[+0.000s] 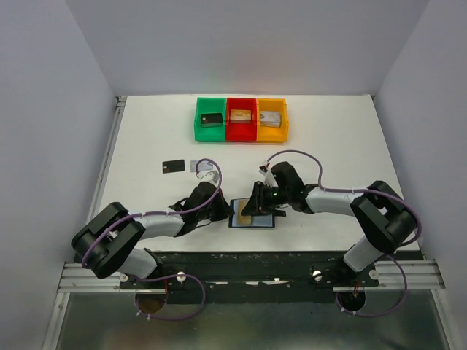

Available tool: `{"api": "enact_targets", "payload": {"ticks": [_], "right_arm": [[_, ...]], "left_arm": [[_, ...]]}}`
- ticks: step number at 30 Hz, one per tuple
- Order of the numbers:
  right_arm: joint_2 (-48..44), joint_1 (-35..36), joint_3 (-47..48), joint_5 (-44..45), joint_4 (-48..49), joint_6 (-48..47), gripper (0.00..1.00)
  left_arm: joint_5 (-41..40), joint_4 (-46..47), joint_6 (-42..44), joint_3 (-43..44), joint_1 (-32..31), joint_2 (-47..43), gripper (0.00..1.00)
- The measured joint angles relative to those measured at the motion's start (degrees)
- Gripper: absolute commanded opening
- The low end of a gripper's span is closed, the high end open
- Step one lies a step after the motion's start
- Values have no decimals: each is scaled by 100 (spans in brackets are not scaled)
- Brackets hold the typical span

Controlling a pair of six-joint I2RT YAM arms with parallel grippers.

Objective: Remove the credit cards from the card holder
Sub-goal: Remove the credit card from the card holder.

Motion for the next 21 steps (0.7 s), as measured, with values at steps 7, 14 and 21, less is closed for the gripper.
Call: {"api": "enact_targets", "payload": {"ticks": [7,14,21], "right_arm": [[-101,0,-37,81,-50,-9,36],[-212,-2,-66,144,-125,-46,35],[-251,-4,-127,184,-149,-52,32]], "left_arm": [[-4,66,-37,-15,0,26,0],[-11,90,-44,-28,0,26,0],[-17,92,-61,-33,0,24,0]]}}
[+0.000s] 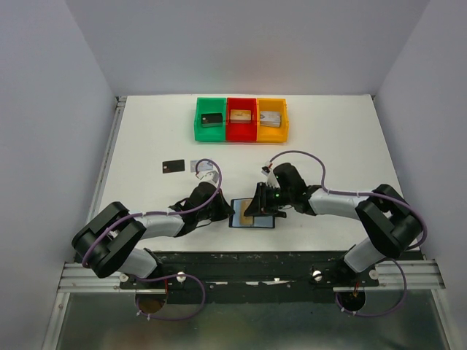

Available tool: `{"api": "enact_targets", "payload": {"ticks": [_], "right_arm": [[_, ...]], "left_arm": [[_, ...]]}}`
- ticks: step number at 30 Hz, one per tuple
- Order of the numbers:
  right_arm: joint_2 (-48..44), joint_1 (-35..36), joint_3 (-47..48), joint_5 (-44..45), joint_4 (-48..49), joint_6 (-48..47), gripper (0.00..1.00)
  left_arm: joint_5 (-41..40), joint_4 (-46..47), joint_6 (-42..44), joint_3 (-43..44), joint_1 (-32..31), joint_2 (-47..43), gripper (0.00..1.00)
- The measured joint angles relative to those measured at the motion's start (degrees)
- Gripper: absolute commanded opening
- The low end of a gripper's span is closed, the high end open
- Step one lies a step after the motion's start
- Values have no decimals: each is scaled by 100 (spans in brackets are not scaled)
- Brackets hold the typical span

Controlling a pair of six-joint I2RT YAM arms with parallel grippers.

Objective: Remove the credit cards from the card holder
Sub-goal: Remove the credit card from the card holder.

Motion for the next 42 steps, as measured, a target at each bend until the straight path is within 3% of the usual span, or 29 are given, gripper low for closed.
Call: {"api": "enact_targets", "payload": {"ticks": [24,36,42], "right_arm": [[-216,-140,-98,66,-190,-144,19],[-238,-240,-164,70,-240,-251,1],[-289,-310,-203,72,-286,-295,0]], "left_arm": [[-22,-24,2,-2,0,-22,0],[-26,-31,7,-2,0,-31,0],[-31,-76,26,-4,-2,-63,0]]}}
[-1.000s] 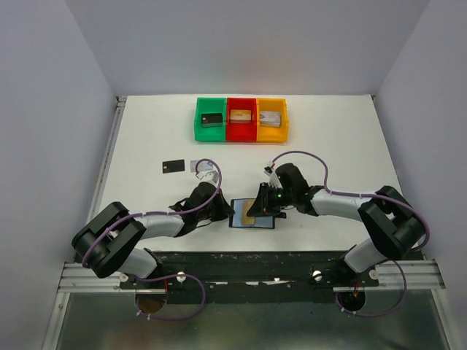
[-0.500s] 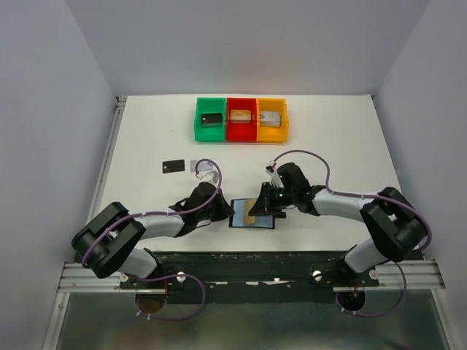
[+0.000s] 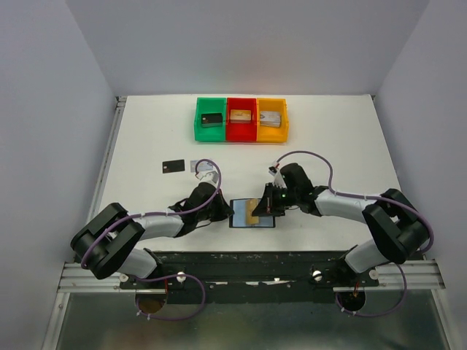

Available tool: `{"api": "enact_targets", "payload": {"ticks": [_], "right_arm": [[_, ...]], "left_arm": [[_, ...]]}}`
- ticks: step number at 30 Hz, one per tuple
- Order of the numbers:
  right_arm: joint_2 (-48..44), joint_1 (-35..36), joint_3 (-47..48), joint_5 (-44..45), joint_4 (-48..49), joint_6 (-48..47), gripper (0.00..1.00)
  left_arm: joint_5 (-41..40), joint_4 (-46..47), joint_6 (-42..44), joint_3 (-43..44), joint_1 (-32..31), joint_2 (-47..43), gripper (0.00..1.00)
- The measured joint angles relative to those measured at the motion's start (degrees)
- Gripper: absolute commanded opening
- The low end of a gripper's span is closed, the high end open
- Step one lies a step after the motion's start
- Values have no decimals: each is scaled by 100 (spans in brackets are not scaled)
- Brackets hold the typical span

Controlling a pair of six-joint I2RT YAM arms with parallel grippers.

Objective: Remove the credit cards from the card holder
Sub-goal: Remove the credit card from the card holder.

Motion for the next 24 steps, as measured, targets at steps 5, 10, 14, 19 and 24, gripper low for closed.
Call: {"api": "enact_targets", "payload": {"ticks": [5,10,14,19,24], "right_arm": [[-186,-105,-48,2,-201,-39,0],[-466,-205,-101,55,-535,-157,0],[-894,-240,-103,164,-951,-299,0],[-1432,-251,-63,293,-1519,-490,0],[-2081,-251,354,544,-2328,-896,0]], "left_arm": [[-13,-7,2,-42,0,-55,0],[-15,-83,15,-83,0,-153,0],[-31,-382,98,-72,0,-334,8],[-57,-1165,341,184,0,-671,64],[-59,-1801,542,890,2,-1342,82]]}}
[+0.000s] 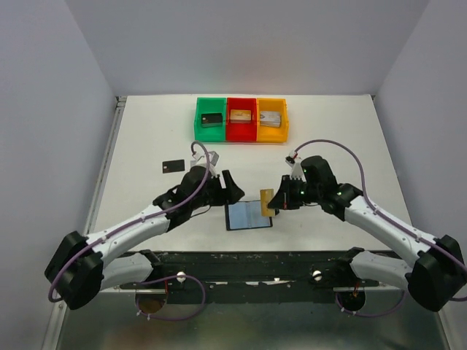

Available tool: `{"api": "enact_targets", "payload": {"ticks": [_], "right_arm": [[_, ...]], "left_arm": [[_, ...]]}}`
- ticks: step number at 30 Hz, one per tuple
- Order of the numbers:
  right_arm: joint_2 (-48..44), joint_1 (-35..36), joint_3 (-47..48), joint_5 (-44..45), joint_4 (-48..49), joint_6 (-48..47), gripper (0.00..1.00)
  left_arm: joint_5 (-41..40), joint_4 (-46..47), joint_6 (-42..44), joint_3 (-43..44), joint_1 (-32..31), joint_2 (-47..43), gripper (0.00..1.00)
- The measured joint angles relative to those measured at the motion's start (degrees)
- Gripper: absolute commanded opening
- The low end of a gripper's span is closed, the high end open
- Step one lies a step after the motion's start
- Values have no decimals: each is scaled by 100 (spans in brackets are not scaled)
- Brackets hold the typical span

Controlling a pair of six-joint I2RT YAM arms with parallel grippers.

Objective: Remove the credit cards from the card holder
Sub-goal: Place the credit card at the center of the board.

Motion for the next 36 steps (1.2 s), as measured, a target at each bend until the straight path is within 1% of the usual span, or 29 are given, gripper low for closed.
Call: {"api": "enact_targets", "payload": {"ticks": [2,4,6,8,10,15,18,22,26,29,34,36], "right_arm": [[-343,0,197,90,-232,-168,0],[-629,0,299,83,-337,-317,0],[-887,0,402,-127,-444,-531,0],[-997,7,527,-494,-557,-737,0],[-997,44,752,-1014,-772,-964,0],[-793,313,1797,-2264,-1770,-1738,0],[-726,428,2267,-2649,-2238,-2111,0],[-457,660,2697,-2785,-2824,-2522,0],[-68,964,2868,-2754,-3174,-2719,0],[140,1121,2944,-2697,-3324,-2769,0],[363,1408,3246,-2603,-3521,-2852,0],[442,1469,3403,-2577,-3565,-2865,0]], "left_arm": [[2,-216,79,439,-2,-354,82],[33,-286,188,699,4,-654,81],[188,-302,313,868,66,-968,76],[704,-203,483,876,219,-1287,74],[1320,-61,619,800,398,-1502,74],[3071,223,852,625,660,-1932,77],[3958,579,855,640,667,-2131,77],[4660,750,887,791,667,-2116,75],[5003,756,916,839,660,-2000,74],[5139,673,938,839,614,-1974,71],[5259,553,1034,831,546,-1982,58],[5283,511,1091,828,485,-1971,56]]}}
